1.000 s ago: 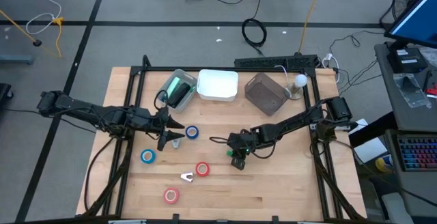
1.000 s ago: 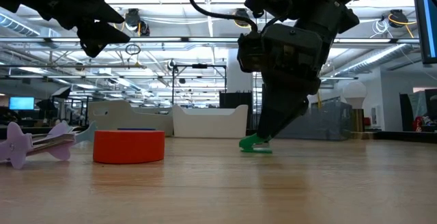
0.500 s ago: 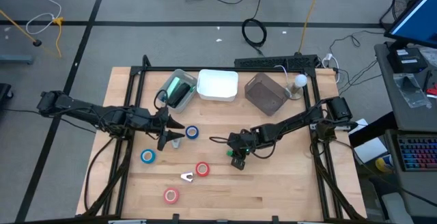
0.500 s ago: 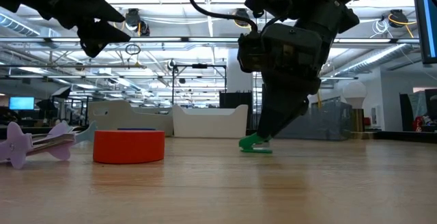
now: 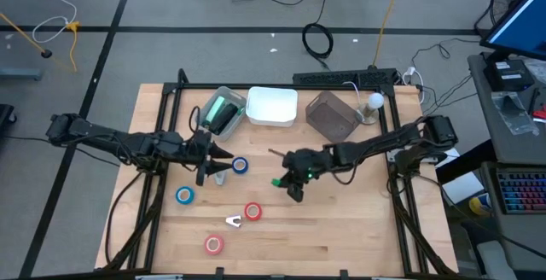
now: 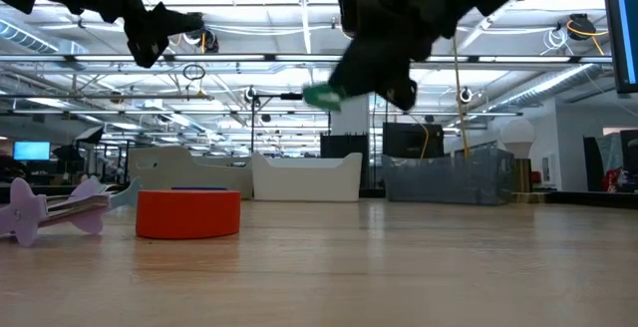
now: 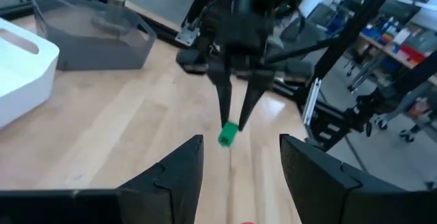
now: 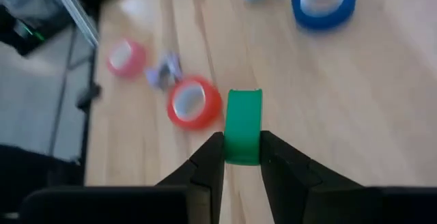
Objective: Pick and place Stapler, Stapler remover, tape
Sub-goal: Put the green stapler into the gray bin
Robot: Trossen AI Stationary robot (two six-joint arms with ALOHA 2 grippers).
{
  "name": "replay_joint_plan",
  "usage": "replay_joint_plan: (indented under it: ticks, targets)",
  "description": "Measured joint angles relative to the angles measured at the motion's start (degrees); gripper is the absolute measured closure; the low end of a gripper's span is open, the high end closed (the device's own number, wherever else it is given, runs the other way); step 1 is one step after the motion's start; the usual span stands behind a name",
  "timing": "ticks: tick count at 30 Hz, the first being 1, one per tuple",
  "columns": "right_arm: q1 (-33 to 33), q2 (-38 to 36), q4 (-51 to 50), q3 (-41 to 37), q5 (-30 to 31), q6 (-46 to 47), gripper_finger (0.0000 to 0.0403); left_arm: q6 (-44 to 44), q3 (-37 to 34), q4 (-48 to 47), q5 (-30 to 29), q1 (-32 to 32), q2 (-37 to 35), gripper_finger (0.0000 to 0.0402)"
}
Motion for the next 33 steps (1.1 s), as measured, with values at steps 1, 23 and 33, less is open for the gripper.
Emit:
replay_joint_plan:
  ticks: [1,23,33]
  targets:
    - [-0.5,-0.8,0.9,0.0,0.0,-0.5,0.0329,-0.5,0.0,0.2,0.0,0.0,0.0,0.0204]
    - [-4.8,-5.1,10.3,0.0,-8.7,-7.6,0.0327,-1.1,1.4,23.3,-1.0,0.1,20.7,0.0204]
    - [-4.9,-5.0,10.2,0.0,-11.7,-8.6,0.0327,4.7,10.4,21.8,2.0,0.1,31.4,0.0204]
